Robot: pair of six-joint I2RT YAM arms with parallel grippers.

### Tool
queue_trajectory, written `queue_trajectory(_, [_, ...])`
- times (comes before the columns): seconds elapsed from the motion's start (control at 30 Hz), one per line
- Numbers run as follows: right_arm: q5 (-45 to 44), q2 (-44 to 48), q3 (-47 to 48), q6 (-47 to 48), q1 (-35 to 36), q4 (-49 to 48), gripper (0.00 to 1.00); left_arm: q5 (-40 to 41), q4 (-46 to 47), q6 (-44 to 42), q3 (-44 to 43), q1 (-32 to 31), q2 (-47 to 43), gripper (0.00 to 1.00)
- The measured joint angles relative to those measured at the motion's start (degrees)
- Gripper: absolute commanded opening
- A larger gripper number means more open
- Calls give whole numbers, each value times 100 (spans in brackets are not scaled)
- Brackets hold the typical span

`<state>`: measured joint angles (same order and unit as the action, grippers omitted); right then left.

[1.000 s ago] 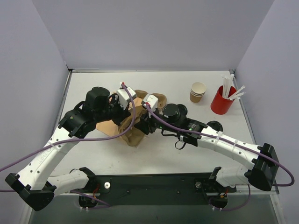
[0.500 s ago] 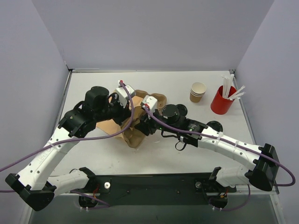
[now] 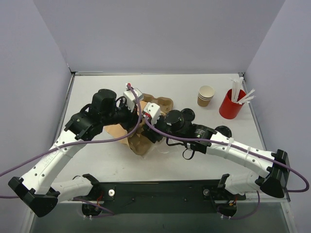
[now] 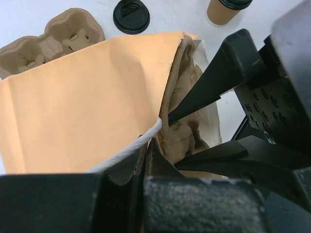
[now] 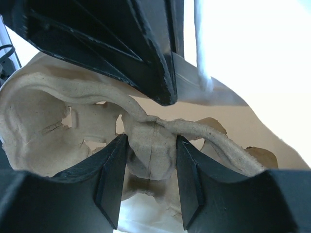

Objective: Pack the takeout coffee

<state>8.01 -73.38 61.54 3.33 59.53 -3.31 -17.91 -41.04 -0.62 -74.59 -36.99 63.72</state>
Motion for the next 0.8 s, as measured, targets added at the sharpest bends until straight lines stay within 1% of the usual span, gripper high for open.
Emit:
queue_trajectory(0.27, [-144, -44, 140, 188, 81, 214, 26, -260, 92, 83, 0, -2, 136, 0])
queue_trajectory(0.6, [-144, -59, 153, 107, -7, 256, 25, -289, 210, 660, -39, 7, 190, 0])
queue_trajectory(0.8, [330, 76, -35, -164, -413, 210, 25, -350, 321, 710, -42, 33, 203, 0])
